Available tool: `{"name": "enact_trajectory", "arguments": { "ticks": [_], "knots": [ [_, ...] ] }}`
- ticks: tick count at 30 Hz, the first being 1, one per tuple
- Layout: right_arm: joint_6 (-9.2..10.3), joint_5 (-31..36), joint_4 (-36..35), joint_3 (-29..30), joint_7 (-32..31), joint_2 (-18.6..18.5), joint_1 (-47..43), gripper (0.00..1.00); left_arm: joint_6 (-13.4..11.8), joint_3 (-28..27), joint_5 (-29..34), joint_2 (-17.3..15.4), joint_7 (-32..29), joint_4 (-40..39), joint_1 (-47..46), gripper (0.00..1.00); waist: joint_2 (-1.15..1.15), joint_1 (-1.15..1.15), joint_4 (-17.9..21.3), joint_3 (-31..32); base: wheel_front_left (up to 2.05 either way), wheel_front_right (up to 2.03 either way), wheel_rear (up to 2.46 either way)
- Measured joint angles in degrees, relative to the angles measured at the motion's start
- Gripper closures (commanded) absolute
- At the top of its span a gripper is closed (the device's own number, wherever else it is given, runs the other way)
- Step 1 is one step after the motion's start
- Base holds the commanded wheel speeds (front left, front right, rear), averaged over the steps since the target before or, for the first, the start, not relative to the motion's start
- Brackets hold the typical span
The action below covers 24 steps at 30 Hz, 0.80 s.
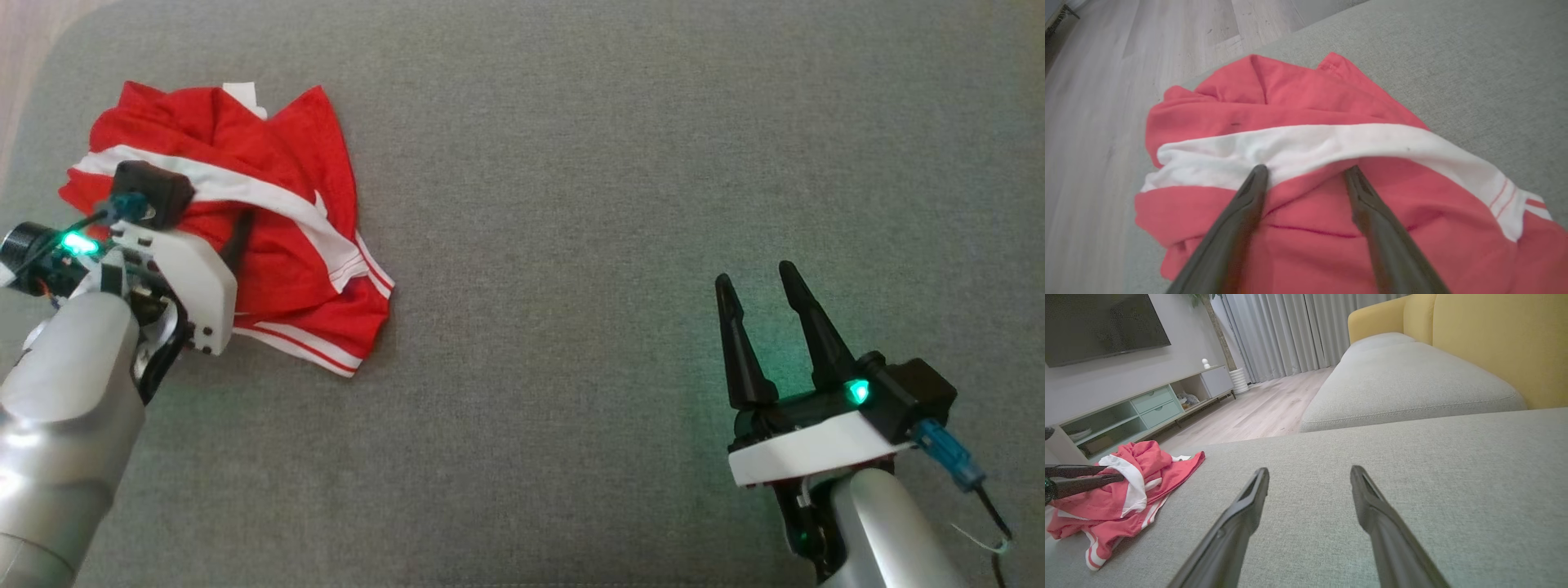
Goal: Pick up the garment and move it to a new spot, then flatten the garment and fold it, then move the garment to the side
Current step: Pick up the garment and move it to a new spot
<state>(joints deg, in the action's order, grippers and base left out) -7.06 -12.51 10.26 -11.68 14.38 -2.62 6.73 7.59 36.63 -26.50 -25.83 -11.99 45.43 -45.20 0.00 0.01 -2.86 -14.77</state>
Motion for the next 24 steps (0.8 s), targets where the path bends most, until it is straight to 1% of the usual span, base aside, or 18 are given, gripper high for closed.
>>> {"name": "enact_trajectory", "arguments": {
  "ticks": [3,7,10,13,19,21,24],
  "knots": [
    [0.00,0.0,0.1,0.0,0.0,0.0,0.0,0.00,0.0,0.7,-0.6,-0.1,3.9,0.5,-0.7,1.00,0.00,-0.01,0.0,0.2,0.00,0.00,0.00],
    [0.00,0.5,0.7,-0.3,0.0,0.0,0.0,0.00,-0.1,0.7,0.5,0.0,11.8,0.5,-3.0,1.00,0.00,-0.01,-0.2,1.1,0.00,0.00,0.00],
    [0.00,0.5,1.2,-0.7,0.0,0.0,0.0,0.00,-1.1,-0.2,0.1,0.9,17.6,-0.5,-4.7,1.00,0.00,-0.01,-0.2,2.6,0.00,0.00,0.00],
    [0.00,0.4,1.6,-0.8,0.0,0.0,-0.2,0.00,-2.2,-1.5,-0.4,2.2,20.8,-2.8,-5.3,1.00,0.00,-0.01,-0.2,4.4,0.00,0.00,0.00],
    [0.00,-0.1,2.1,-0.7,0.0,0.0,-0.6,0.00,-3.6,-1.4,-0.7,4.6,22.7,-11.7,-5.3,1.00,0.00,-0.02,0.5,8.3,0.00,0.00,0.00],
    [0.00,-0.2,2.1,-0.9,0.0,0.0,-0.8,0.00,-3.9,-1.1,-0.7,5.4,22.5,-15.2,-5.3,1.00,0.00,-0.02,1.2,9.2,0.00,0.00,0.00],
    [0.00,-1.0,2.1,-0.9,0.0,0.0,-1.7,0.00,-4.1,0.3,-0.7,6.2,20.5,-19.7,-5.0,1.00,0.00,-0.02,2.7,10.0,0.00,0.00,0.00]
  ]
}}
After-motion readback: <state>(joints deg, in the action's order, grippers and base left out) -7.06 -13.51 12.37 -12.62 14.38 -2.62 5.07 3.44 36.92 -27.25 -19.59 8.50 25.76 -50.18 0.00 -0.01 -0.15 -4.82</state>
